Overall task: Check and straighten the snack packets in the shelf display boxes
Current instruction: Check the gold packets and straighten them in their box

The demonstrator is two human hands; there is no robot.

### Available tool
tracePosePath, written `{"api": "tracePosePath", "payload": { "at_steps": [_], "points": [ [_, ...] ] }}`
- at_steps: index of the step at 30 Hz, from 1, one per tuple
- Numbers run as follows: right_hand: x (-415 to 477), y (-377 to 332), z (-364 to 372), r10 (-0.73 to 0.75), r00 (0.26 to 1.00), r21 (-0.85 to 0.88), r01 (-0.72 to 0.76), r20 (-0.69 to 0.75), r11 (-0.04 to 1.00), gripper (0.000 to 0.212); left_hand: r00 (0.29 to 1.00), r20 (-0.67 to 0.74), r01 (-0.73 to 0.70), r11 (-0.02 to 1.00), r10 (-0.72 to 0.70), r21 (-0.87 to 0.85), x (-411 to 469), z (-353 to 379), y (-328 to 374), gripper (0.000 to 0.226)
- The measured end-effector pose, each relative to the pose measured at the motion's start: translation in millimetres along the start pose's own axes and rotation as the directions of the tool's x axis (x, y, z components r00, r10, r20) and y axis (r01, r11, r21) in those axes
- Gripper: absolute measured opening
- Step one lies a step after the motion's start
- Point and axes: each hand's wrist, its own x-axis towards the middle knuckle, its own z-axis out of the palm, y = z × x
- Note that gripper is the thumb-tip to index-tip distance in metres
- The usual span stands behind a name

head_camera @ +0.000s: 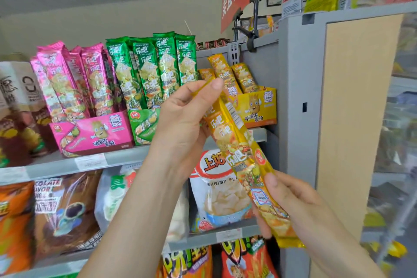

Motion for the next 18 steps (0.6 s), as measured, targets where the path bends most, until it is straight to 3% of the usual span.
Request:
{"api": "tracePosePath", "payload": {
  "at_steps": [4, 9, 13, 18],
  "points": [
    [-1.3, 3.8, 11.5, -0.148, 0.974, -0.127, 0.128, -0.170, 0.984, 0.038, 1.000, -0.019, 0.001, 1.000, -0.001, 0.006, -2.2, 2.0, -5.4, 0.010],
    [-3.6, 7.5, 22.2, -0.288, 0.899, -0.355, 0.164, -0.331, 0.920, 0.048, 0.999, -0.040, 0.023, 0.997, -0.026, -0.069, -5.2, 6.3, -10.5, 0.046],
    [-3.3, 9.8, 24.7, -0.284, 0.890, -0.315, 0.171, -0.358, 0.934, 0.044, 0.998, 0.001, 0.057, 0.994, -0.057, -0.097, -9.8, 6.9, -19.3, 0.035],
    [-0.4, 2.0, 28.3, -0.295, 0.900, -0.268, 0.212, -0.322, 0.940, 0.034, 0.990, 0.102, 0.092, 0.995, -0.096, 0.047, -27.4, 4.7, -39.5, 0.032]
  ]
}}
